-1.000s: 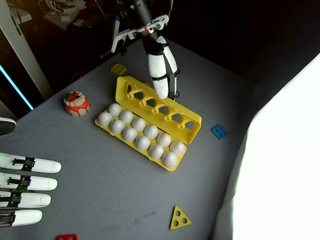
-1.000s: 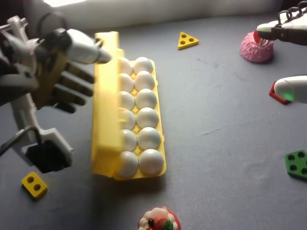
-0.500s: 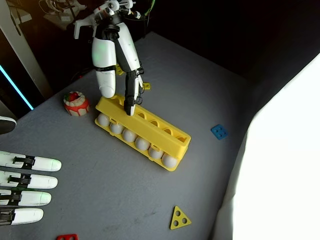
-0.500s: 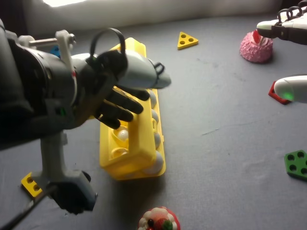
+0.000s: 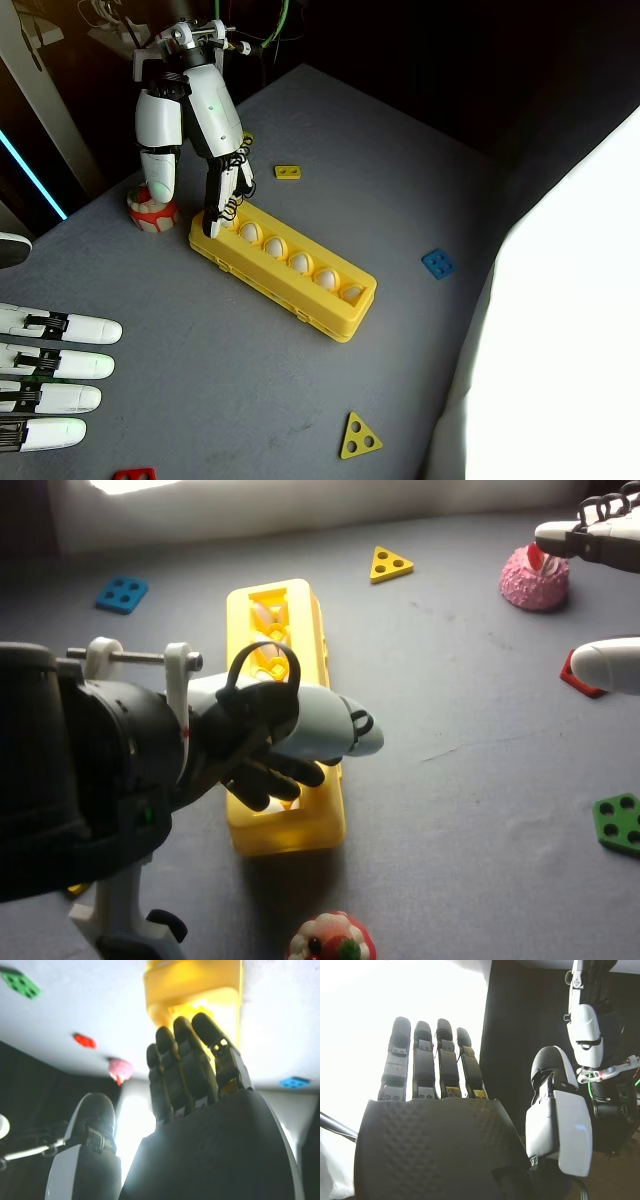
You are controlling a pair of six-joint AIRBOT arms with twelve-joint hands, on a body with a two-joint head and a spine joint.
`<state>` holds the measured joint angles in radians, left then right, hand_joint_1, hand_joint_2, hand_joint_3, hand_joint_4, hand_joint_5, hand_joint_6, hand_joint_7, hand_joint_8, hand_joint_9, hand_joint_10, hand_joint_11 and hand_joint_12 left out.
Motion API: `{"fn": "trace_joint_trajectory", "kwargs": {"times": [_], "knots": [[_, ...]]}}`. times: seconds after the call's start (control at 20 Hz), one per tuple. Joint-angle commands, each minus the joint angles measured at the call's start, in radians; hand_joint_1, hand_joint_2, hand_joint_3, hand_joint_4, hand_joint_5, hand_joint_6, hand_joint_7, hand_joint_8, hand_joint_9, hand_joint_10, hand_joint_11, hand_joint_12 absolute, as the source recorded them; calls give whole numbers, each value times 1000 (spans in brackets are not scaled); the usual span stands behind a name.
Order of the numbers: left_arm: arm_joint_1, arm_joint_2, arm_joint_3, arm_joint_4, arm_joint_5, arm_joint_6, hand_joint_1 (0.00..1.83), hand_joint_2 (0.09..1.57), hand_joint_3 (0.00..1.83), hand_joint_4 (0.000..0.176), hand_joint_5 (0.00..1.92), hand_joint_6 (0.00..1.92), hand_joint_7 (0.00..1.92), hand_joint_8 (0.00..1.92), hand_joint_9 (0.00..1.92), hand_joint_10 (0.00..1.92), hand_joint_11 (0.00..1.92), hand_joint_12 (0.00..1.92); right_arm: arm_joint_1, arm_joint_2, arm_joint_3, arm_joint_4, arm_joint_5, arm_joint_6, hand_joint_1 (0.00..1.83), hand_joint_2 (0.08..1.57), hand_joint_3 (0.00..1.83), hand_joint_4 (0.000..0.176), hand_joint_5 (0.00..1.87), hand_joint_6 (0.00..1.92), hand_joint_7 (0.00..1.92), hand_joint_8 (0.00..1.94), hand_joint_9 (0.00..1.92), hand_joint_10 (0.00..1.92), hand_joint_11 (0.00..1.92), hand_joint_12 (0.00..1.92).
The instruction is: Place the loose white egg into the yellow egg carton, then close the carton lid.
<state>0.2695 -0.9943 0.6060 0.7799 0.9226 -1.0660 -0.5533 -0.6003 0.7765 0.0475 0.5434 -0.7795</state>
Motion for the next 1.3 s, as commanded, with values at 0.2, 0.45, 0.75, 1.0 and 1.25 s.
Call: {"fn": "trace_joint_trajectory", "kwargs": {"times": [0.2, 0.45, 0.75, 1.0, 1.25], "knots": [[29, -1, -5, 48, -58, 0, 287, 1322, 0, 0, 495, 5, 549, 4, 499, 10, 0, 1325, 9, 6, -1, 3, 123, 4, 198, 1159, 0, 0, 230, 11, 256, 3, 169, 4, 0, 452], [13, -1, -1, 69, -59, 4, 290, 1317, 0, 0, 497, 3, 540, 2, 491, 5, 0, 1328, 9, 6, -2, 2, 123, 4, 183, 1170, 3, 0, 224, 9, 240, 3, 160, 2, 0, 456], [-58, -1, 43, 102, -85, 100, 190, 1349, 9, 0, 440, 0, 489, 0, 471, 0, 1, 1212, 9, 7, -2, 2, 123, 4, 117, 1177, 2, 0, 105, 1, 117, 0, 108, 4, 0, 234], [-138, 4, 74, 101, -136, 346, 320, 1305, 0, 0, 497, 10, 484, 9, 382, 9, 0, 1128, 9, 7, -2, 2, 124, 4, 95, 1174, 0, 0, 157, 6, 144, 3, 143, 6, 0, 311], [-240, 31, 99, 65, -170, 657, 317, 1314, 1, 10, 471, 1, 488, 2, 356, 0, 0, 1016, 8, 7, -2, 2, 126, 3, 71, 1169, 1, 0, 150, 0, 156, 0, 150, 3, 0, 290]]}}
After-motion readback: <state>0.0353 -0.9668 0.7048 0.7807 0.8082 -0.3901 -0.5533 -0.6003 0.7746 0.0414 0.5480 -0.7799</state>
